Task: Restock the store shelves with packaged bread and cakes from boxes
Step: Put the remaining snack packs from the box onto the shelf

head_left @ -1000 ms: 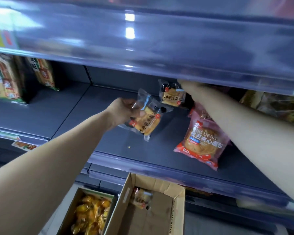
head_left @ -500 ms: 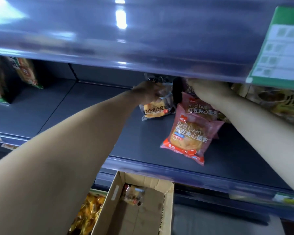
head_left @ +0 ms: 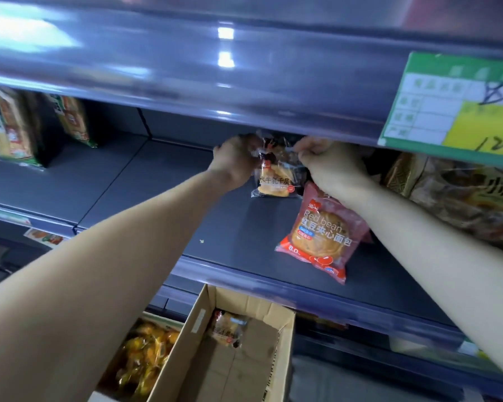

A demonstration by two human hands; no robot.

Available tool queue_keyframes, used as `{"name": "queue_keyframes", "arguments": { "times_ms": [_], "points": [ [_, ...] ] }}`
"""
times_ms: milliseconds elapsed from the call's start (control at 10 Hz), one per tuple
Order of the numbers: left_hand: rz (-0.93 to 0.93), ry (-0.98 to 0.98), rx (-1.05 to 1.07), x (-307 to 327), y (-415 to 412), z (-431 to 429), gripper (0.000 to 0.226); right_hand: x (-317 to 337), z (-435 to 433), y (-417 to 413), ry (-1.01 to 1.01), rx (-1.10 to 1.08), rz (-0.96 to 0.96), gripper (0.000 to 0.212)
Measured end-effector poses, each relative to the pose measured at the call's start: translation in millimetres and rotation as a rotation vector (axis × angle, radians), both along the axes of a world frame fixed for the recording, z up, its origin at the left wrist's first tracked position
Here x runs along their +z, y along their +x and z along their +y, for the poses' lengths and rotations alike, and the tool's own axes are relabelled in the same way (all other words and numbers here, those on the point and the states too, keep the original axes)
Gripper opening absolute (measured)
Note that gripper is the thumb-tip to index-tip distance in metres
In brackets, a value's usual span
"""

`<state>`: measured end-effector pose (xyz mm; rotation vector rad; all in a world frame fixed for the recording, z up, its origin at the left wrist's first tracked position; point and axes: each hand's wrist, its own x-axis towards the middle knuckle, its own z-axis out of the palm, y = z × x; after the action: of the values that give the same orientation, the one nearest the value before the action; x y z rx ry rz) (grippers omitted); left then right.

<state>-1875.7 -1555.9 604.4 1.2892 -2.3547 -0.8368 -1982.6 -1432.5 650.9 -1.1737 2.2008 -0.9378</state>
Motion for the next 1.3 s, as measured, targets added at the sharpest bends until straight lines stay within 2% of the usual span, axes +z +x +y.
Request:
{"name": "queue_keyframes", "arguments": {
  "times_ms": [100,200,300,400,500,600,700,900,1000,1100,1200,1300],
  "points": [
    [0.114,0.051,-0.015,1.9,37.5,15.3,0.02,-5.1,2.3,21.8,-0.094,-0.004,-0.013,0.018],
    [0.127,0.067,-0.054,-2.3,74.8,42.7,0.02,-16.3,21.4,49.7,-0.108,0.038,0.024,0.019],
    [0.058,0.133,-0.088,-27.5,115.8,73.3,0.021,-45.0,47.7,86.5,-0.022,0.076,-0.019,0.02],
    [-0.067,0.279,-0.146,-60.8,156.4,117.0,0.018,-94.7,76.1,130.9,0.124,0.132,-0.02,0.02],
    [-0.284,0.398,-0.314,-100.7,188.1,154.5,0.013,-154.2,108.8,170.1,0.363,0.238,-0.037,0.018],
    [-0.401,0.585,-0.362,-140.9,216.1,182.3,0.015,-206.7,139.8,199.7,0.605,0.31,-0.126,0.019],
    [-0.506,0.616,-0.395,-179.2,234.8,202.7,0.03,-247.0,164.3,218.9,0.763,0.353,-0.159,0.024],
    [-0.762,0.631,-0.415,-245.7,257.1,229.5,0.038,-305.7,183.2,248.2,1.014,0.501,-0.02,0.046],
    [-0.798,0.676,-0.393,-286.6,269.0,243.8,0.038,-332.0,188.9,259.1,1.116,0.48,-0.146,0.046],
    [-0.904,0.821,-0.353,-306.6,270.8,252.7,0.04,-354.3,191.7,264.1,1.203,0.49,-0.243,0.03],
    [-1.018,0.91,-0.355,-316.0,272.9,264.3,0.046,-367.3,190.9,266.9,1.232,0.489,-0.223,0.017],
    [-0.922,0.799,-0.351,-321.2,272.0,261.1,0.038,-370.0,185.4,266.4,1.219,0.494,-0.21,0.014]
  ]
}}
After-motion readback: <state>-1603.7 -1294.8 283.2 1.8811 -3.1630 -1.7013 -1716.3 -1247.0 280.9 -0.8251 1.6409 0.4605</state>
